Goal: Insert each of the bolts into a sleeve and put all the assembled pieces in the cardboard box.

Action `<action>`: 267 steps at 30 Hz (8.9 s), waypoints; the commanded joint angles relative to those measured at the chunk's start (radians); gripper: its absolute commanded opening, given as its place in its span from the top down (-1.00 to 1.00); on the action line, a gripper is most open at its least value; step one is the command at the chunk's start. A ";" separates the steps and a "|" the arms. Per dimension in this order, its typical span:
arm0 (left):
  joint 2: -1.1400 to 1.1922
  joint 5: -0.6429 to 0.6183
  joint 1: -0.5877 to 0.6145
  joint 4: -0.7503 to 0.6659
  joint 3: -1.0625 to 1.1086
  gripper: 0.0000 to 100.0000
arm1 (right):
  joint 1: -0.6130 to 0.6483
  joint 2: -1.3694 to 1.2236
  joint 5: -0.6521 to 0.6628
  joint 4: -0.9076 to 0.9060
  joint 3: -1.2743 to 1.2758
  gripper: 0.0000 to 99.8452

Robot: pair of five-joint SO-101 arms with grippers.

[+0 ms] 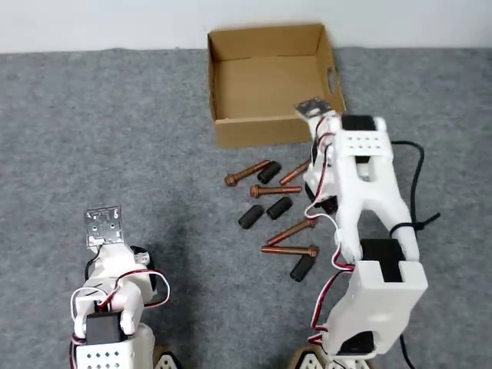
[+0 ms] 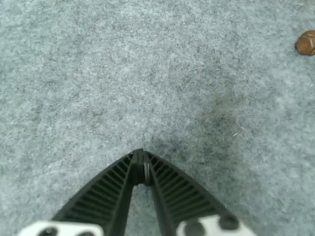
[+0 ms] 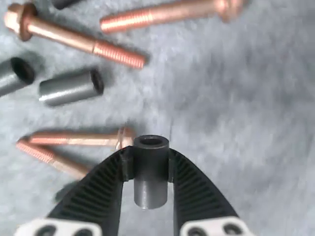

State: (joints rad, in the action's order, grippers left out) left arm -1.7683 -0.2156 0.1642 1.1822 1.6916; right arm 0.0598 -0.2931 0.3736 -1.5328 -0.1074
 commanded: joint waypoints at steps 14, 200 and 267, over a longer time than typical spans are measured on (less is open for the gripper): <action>-0.006 0.005 -0.040 0.003 -0.005 0.99 | -0.189 0.446 -0.381 -0.257 0.006 0.98; -0.038 -0.267 -0.730 -0.328 -0.499 0.99 | 0.759 2.018 -0.373 0.526 1.333 0.98; 0.086 0.000 -0.238 -0.038 -0.340 0.99 | 0.432 1.521 -0.489 0.503 0.925 0.98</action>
State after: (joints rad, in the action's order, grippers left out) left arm -1.6886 -0.2723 -0.1366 1.1960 1.3034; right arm 0.5048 1.3502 -0.1036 -1.0342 0.9559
